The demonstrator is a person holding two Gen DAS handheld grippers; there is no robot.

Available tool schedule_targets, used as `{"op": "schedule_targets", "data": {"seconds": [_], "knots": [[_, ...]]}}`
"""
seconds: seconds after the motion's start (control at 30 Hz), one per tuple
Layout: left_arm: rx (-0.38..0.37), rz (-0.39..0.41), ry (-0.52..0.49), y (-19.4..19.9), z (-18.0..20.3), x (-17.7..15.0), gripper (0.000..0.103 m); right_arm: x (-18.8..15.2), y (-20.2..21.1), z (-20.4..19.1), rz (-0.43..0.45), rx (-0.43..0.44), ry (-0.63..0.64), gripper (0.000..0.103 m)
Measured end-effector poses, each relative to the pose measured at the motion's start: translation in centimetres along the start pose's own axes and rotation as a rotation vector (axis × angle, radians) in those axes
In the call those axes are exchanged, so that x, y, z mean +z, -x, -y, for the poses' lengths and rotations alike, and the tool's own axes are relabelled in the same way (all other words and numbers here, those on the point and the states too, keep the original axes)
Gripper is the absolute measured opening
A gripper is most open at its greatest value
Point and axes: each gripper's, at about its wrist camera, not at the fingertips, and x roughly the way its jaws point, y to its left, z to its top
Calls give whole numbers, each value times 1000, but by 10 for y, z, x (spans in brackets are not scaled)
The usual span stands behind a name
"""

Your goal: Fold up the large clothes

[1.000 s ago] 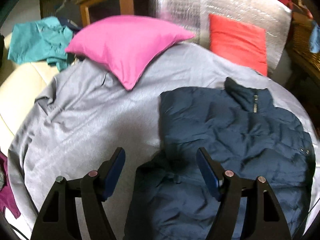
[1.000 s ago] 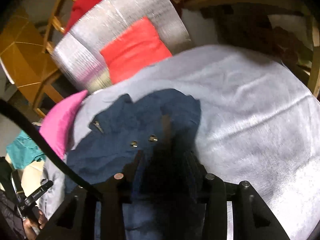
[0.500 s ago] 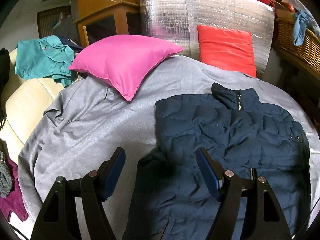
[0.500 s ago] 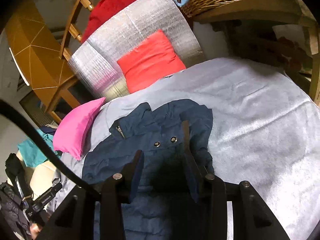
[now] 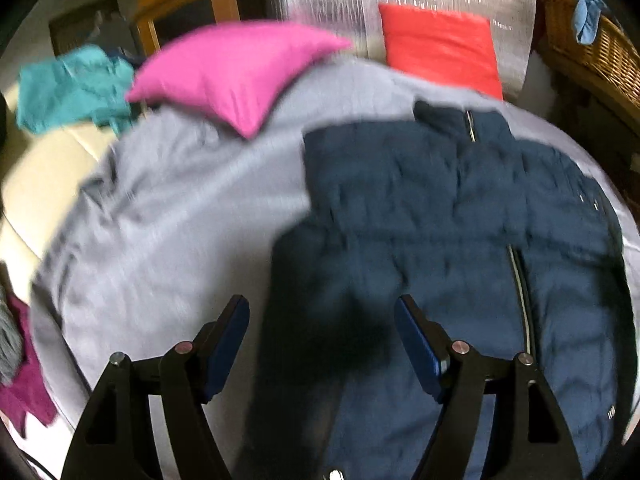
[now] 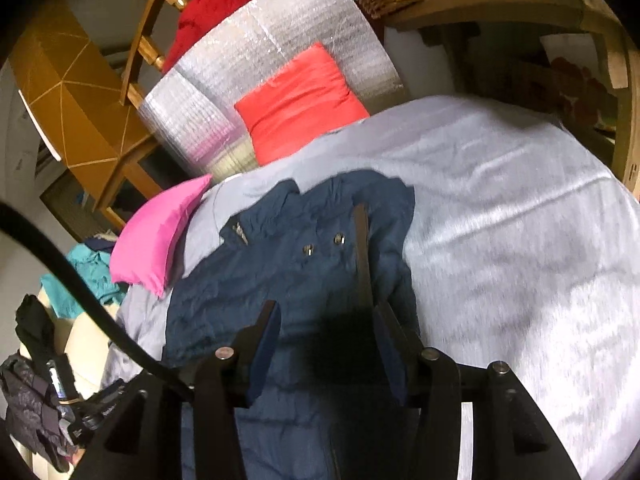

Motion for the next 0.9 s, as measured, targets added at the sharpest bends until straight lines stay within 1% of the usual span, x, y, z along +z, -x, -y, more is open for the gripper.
{"op": "schedule_targets", "data": {"seconds": [0.1, 0.23, 0.3, 0.37, 0.43, 0.5, 0.7, 0.8, 0.9], "knots": [[-20, -39, 13, -2, -2, -22, 76, -13, 10, 0, -6, 15, -5, 51], [-21, -66, 19, -3, -1, -50, 76, -34, 29, 5, -6, 52, -39, 52], [-31, -79, 16, -4, 0, -66, 76, -44, 38, 8, -5, 58, -50, 56], [-19, -59, 4, -3, 3, -80, 76, -56, 46, 10, -7, 51, -47, 56], [-8, -25, -16, 3, 7, -86, 76, -66, 54, 12, -12, 49, -40, 56], [9, 13, -51, 8, 14, -95, 76, -76, 62, 14, -16, 55, -35, 56], [53, 93, -144, 19, 29, -117, 76, -97, 83, 23, -14, 47, -16, 56], [54, 109, -164, 24, 31, -124, 76, -103, 93, 26, -3, 56, -15, 56], [39, 112, -151, 29, 28, -132, 77, -106, 99, 27, 5, 70, -11, 57]]}}
